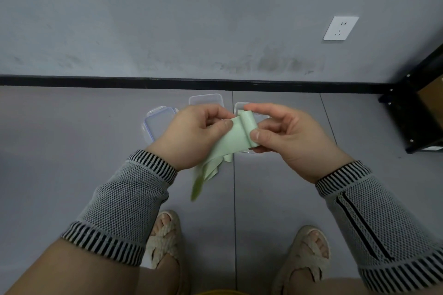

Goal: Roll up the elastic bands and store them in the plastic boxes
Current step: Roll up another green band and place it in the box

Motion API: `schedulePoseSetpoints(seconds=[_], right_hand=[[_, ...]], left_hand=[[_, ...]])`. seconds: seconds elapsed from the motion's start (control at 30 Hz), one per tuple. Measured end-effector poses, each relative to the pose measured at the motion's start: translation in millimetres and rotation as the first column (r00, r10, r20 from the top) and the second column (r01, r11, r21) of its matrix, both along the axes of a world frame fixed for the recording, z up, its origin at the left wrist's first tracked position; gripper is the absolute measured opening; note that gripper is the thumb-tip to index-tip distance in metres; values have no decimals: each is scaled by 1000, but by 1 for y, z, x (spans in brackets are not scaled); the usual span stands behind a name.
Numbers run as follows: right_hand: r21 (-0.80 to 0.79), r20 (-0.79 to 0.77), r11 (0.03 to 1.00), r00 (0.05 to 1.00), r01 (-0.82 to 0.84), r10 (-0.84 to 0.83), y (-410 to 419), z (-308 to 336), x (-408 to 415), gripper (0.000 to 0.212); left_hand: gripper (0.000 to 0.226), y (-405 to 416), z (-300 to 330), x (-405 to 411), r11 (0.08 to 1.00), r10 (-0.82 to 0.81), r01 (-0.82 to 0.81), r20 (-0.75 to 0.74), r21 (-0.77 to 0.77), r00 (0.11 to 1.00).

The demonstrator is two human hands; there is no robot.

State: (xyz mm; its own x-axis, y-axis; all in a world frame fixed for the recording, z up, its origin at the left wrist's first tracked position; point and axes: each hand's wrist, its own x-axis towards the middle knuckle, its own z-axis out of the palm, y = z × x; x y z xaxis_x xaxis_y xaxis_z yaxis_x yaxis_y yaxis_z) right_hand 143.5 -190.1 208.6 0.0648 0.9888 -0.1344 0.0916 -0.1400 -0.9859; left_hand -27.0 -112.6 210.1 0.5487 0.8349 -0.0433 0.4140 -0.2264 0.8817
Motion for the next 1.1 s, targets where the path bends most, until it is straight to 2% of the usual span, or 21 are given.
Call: schedulePoseSetpoints(seconds=[0.3, 0.6, 0.83, 0.9, 1.0, 1.1], right_hand=[[62, 187, 998, 982, 20, -32, 5, -3, -8, 39], [109, 259, 994, 965, 6, -34, 6, -4, -16, 40], [41, -8, 999, 1000, -18, 18, 0, -2, -5, 45], [41, -20, 999, 999, -36, 37, 1, -2, -6, 43], [60, -29, 998, 999, -27, 29, 2, -2, -8, 38], [40, -141, 999, 990, 28, -22, 2, -1, -1, 36]], left_hand=[[15, -2, 0, 4, 998, 58, -58, -2, 8, 998], [13, -4, 0, 8, 985, 137, -128, 73, -116, 988], [9, -3, 5, 3, 971, 132, -98, 151, -217, 980], [8, -5, 4, 5, 976, 113, -82, 152, -200, 982], [9, -4, 0, 4, 988, 69, -53, 113, -142, 991], [10, 1, -3, -3, 998, -5, 2, -39, -67, 999]])
